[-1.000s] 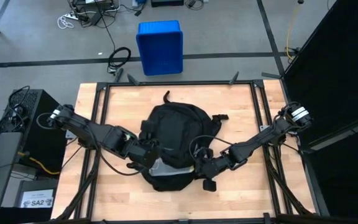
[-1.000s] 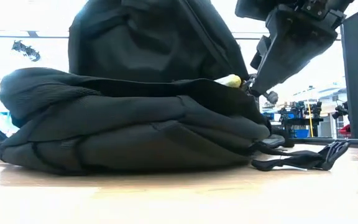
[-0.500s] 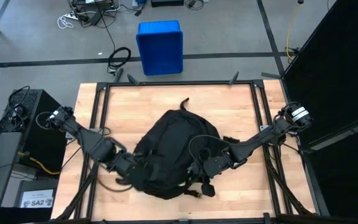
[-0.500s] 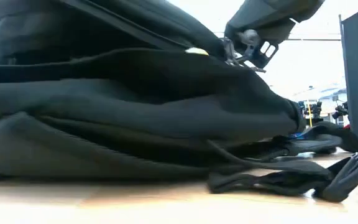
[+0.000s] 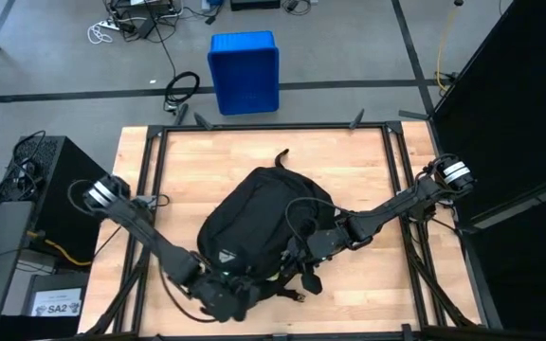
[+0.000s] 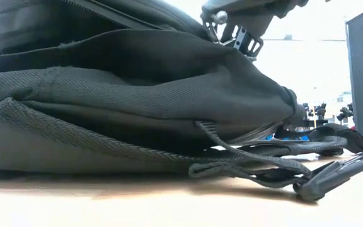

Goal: Unpack backpack
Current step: Close the backpack

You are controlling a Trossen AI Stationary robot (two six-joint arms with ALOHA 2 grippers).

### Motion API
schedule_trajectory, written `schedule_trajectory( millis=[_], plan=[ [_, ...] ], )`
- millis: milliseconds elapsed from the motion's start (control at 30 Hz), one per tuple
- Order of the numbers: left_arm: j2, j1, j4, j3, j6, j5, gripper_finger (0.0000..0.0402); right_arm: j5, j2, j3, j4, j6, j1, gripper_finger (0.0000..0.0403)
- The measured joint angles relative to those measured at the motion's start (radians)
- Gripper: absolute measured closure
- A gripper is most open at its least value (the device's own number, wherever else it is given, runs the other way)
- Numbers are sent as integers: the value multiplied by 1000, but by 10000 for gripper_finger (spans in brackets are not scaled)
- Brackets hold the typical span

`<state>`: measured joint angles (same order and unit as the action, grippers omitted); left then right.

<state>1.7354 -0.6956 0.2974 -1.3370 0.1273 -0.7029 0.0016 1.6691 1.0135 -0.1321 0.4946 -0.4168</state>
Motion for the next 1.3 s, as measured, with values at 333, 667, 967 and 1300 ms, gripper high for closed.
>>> schedule_trajectory(
  millis=[333,667,967,1300],
  plan=[
    [116,97,-147,30,2,19,169,-48,0,0,2,0,-7,403],
    [145,107,-238,30,101,52,215,-51,-1,0,12,0,-8,403],
    [146,124,-235,31,101,95,366,-63,-2,0,18,1,-8,402],
    [146,132,-243,31,75,115,399,-154,-5,0,16,-26,-21,392]
  ],
)
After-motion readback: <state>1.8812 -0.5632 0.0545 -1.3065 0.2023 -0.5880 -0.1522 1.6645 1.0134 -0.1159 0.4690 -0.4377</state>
